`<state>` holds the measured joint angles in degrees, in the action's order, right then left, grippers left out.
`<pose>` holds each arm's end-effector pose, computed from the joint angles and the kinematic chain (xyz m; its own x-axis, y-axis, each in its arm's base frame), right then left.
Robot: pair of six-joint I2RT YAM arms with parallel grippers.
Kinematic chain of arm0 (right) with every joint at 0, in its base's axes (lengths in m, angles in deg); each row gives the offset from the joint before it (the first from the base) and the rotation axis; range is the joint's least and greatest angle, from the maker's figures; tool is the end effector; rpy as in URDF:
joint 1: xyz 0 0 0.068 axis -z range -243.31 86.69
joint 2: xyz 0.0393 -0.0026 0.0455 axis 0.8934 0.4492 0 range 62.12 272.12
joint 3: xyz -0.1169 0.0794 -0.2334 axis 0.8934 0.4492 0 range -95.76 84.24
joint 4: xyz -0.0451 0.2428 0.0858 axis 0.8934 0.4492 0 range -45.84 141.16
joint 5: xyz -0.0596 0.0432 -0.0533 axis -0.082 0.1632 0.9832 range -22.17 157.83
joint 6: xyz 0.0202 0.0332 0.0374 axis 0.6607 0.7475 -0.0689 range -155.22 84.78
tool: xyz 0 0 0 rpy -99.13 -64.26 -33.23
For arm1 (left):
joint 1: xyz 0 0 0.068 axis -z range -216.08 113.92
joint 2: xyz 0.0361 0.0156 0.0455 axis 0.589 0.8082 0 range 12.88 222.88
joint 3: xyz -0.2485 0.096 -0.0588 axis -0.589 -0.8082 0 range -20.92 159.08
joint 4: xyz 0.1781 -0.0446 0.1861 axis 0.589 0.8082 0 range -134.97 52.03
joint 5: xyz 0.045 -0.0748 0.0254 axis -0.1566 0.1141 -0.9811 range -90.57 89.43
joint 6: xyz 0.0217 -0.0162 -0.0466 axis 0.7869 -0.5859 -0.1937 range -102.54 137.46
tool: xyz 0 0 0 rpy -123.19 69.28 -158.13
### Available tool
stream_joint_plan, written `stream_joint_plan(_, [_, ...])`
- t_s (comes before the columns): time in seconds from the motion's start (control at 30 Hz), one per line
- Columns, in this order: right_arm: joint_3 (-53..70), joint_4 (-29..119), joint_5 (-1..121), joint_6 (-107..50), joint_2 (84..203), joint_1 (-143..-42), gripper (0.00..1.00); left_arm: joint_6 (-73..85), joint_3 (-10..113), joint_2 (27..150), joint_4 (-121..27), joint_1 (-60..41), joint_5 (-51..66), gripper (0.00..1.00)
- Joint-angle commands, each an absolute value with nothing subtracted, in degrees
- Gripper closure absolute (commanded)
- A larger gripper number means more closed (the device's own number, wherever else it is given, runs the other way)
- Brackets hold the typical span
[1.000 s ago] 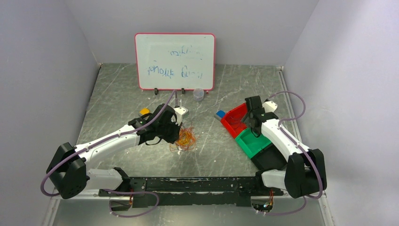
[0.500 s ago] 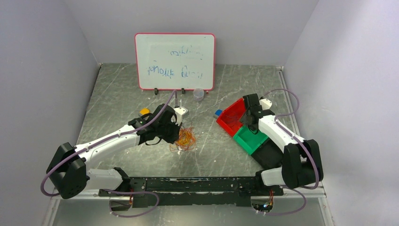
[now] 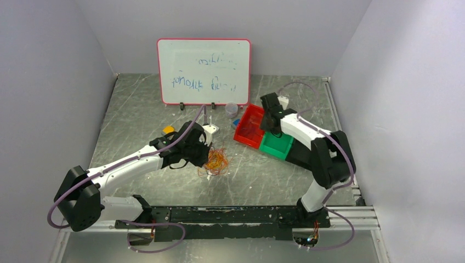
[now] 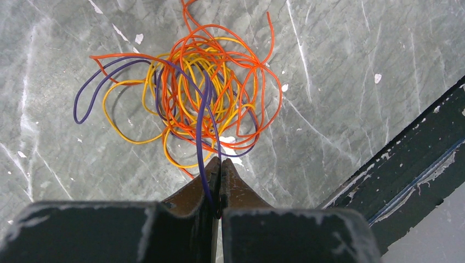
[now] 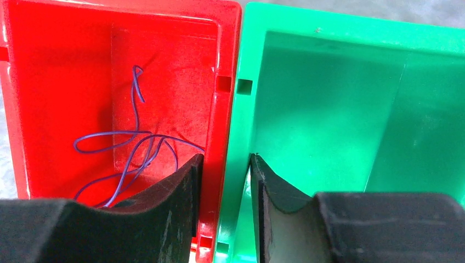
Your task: Untangle the cables
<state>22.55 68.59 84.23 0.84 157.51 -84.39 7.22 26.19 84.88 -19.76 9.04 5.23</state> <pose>0.3198 0.1126 0.1984 -0.7618 0.3115 -0.5680 0.3000 0.9468 0.1168 0.1782 -0.1840 0.2320 -0.6660 0.4185 -0.6175 0.6427 0.7421 -0.1903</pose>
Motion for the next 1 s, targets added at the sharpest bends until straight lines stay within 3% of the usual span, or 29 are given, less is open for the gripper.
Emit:
stream_joint_plan(0.0, [16.9, 66.7, 80.2, -1.4, 164.5, -88.7, 0.62, 7.6, 27.5, 83.9, -19.1, 9.4, 3.8, 0.93])
stream_joint_plan(0.3, [11.2, 67.8, 85.1, -0.7, 165.5, -93.6, 0.46, 6.9, 26.9, 82.5, -19.2, 9.4, 2.1, 0.93])
stream_joint_plan(0.67, [26.0, 62.1, 86.8, -8.3, 138.7, -93.7, 0.35, 7.8, 25.2, 75.1, -23.6, 9.4, 4.4, 0.93])
stream_joint_plan(0.97, [40.7, 43.0, 69.1, -20.9, 121.7, -93.7, 0.34, 11.0, 27.9, 71.2, -22.9, 9.4, 7.3, 0.93])
